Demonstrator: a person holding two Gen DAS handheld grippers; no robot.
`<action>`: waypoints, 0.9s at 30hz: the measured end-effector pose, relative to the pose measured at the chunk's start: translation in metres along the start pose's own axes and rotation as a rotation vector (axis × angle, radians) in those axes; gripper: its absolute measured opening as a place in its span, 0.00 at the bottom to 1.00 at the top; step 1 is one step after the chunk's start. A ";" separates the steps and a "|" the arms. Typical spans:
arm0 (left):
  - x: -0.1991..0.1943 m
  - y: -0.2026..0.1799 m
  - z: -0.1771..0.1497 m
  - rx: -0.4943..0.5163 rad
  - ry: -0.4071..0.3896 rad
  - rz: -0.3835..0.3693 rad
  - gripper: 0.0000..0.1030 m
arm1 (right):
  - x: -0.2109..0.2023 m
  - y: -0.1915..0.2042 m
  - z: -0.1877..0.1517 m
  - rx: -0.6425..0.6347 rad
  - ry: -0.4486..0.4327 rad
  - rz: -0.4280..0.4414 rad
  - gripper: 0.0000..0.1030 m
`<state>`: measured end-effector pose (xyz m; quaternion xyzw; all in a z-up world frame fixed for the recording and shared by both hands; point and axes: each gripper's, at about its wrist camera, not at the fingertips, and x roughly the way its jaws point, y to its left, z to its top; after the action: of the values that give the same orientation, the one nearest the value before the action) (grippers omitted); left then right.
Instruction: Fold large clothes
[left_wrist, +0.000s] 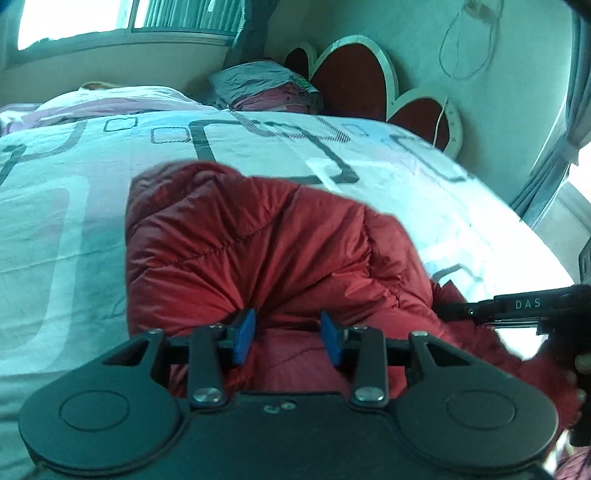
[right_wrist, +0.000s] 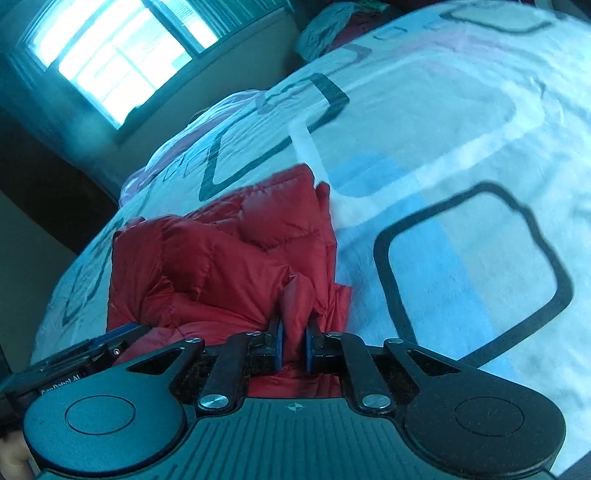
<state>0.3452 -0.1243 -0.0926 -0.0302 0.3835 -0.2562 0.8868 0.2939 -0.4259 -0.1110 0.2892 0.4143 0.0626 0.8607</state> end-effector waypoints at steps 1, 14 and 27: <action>-0.008 0.005 0.004 -0.013 -0.017 0.002 0.38 | -0.011 0.004 0.003 -0.019 -0.025 -0.044 0.32; 0.020 0.035 0.076 -0.016 -0.062 0.045 0.35 | 0.034 0.132 0.079 -0.318 0.041 -0.026 0.27; 0.095 0.030 0.070 0.055 0.083 -0.043 0.36 | 0.088 0.061 0.053 -0.170 0.051 -0.090 0.27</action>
<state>0.4612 -0.1540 -0.1140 -0.0033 0.4121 -0.2867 0.8649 0.3987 -0.3682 -0.1110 0.1943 0.4419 0.0661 0.8733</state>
